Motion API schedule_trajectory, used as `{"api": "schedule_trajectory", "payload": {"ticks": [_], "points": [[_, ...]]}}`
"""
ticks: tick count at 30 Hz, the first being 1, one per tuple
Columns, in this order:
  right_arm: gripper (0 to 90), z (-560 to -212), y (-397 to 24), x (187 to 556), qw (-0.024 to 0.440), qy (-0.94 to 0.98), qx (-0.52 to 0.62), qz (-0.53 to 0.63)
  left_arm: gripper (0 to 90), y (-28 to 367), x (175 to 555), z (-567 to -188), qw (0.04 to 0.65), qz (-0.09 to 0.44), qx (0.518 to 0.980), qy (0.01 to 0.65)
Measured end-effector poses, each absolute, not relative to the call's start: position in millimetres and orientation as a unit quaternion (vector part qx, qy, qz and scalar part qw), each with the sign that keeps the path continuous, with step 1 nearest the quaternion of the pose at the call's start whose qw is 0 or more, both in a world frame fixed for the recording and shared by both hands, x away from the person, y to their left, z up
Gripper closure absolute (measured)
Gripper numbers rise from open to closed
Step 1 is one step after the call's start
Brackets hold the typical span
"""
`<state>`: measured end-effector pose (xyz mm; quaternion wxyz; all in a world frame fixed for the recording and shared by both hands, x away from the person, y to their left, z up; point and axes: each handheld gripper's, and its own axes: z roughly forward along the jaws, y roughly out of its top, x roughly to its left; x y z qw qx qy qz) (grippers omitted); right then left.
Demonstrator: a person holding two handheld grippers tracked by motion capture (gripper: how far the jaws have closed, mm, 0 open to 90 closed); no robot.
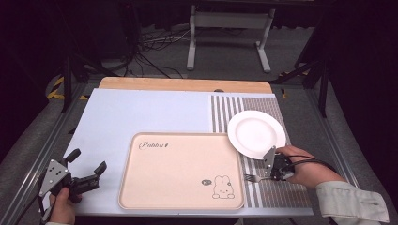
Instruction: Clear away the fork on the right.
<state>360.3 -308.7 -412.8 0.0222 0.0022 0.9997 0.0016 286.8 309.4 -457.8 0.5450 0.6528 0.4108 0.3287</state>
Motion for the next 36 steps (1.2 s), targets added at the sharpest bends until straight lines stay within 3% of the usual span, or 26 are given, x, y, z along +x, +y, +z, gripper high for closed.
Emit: {"api": "schedule_trajectory", "payload": {"ticks": [20, 36], "points": [[85.1, -411.8, -307.9, 362.0, 0.015, 1.0, -0.012, 0.0, 0.3, 310.0, 286.6, -457.2, 0.547, 0.328, 0.652, 0.41], [85.2, -384.6, -305.8, 364.1, 0.04, 0.998, 0.007, 0.048, 0.3, 310.0, 286.5, -457.0, 0.548, 0.328, 0.651, 0.411]]}}
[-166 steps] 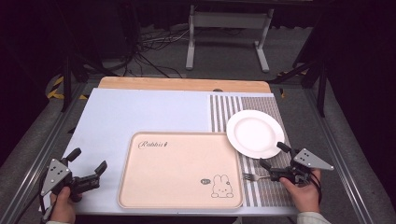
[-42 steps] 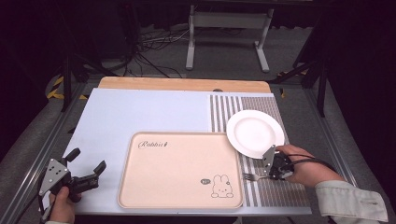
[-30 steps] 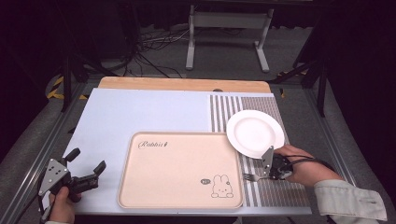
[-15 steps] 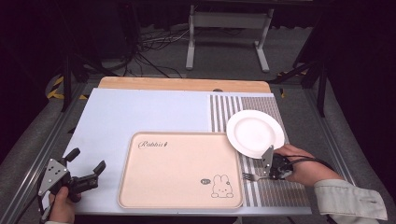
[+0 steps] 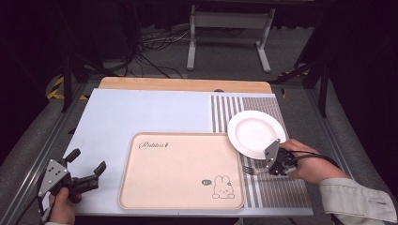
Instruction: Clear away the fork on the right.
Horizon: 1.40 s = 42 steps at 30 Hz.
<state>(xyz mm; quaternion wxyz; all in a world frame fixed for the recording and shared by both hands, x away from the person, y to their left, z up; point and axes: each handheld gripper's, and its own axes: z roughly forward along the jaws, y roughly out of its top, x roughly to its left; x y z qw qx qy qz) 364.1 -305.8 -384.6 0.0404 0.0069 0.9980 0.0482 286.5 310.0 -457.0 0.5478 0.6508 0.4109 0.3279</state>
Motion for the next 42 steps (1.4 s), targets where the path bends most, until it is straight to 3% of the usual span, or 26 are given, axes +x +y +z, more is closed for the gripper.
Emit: {"api": "schedule_trajectory", "payload": {"ticks": [23, 42], "points": [[85.2, -355.0, -305.0, 368.8, 0.083, 0.988, 0.036, 0.126, 0.3, 310.0, 286.7, -457.2, 0.548, 0.327, 0.65, 0.412], [85.2, -341.4, -291.9, 369.1, 0.087, 0.962, 0.097, 0.238, 0.3, 310.0, 287.2, -457.6, 0.547, 0.328, 0.652, 0.41]]}}
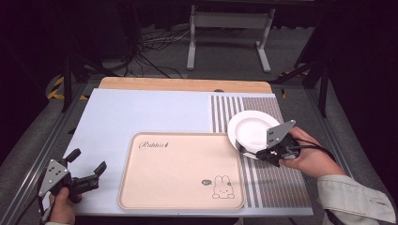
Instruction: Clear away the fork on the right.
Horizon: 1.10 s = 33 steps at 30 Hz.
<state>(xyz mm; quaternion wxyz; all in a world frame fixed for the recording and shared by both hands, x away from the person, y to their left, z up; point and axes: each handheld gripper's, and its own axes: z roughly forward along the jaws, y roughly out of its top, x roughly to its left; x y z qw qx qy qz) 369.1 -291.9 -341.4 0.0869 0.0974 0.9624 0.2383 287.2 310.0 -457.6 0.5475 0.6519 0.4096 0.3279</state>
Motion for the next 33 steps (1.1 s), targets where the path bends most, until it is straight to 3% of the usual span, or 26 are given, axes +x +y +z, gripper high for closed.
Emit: {"api": "schedule_trajectory", "payload": {"ticks": [10, 14, 33], "points": [[85.3, -337.2, -273.0, 368.5, 0.092, 0.949, 0.149, 0.264, 0.3, 310.3, 286.8, -457.4, 0.548, 0.327, 0.651, 0.411], [85.3, -337.5, -262.2, 367.9, 0.063, 0.942, 0.185, 0.273, 0.3, 310.6, 286.6, -457.2, 0.548, 0.327, 0.652, 0.411], [85.3, -340.3, -222.5, 365.5, 0.051, 0.918, 0.3, 0.254, 0.3, 310.3, 286.8, -457.1, 0.548, 0.328, 0.651, 0.41]]}}
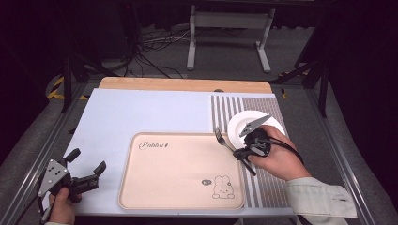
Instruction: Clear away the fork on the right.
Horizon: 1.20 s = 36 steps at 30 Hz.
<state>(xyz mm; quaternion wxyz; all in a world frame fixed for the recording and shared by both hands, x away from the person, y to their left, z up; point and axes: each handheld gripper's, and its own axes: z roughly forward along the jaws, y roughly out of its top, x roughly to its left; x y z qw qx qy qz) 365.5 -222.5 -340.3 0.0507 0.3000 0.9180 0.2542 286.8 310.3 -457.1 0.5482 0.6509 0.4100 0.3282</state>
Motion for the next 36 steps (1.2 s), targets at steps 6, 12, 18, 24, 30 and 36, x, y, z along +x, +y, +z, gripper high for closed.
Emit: {"api": "schedule_trajectory", "payload": {"ticks": [6, 12, 18, 24, 30, 36], "points": [[85.2, -340.6, -209.0, 363.0, 0.045, 0.91, 0.329, 0.249, 0.3, 310.8, 286.8, -456.6, 0.548, 0.331, 0.651, 0.408], [85.3, -340.4, -195.9, 359.9, 0.042, 0.901, 0.358, 0.241, 0.3, 310.8, 286.9, -456.5, 0.549, 0.332, 0.65, 0.408], [85.3, -341.8, -184.3, 358.3, 0.031, 0.895, 0.384, 0.226, 0.3, 311.0, 286.9, -456.5, 0.55, 0.331, 0.649, 0.409], [85.2, -345.8, -177.1, 358.8, 0.029, 0.889, 0.403, 0.218, 0.3, 310.9, 286.9, -456.4, 0.55, 0.331, 0.65, 0.408], [85.2, -355.1, -167.5, 360.8, 0.027, 0.882, 0.427, 0.194, 0.3, 311.1, 286.7, -456.3, 0.551, 0.33, 0.648, 0.41], [85.2, -367.0, -160.3, 366.2, 0.02, 0.872, 0.46, 0.167, 0.3, 311.4, 286.8, -456.3, 0.551, 0.329, 0.648, 0.41]]}}
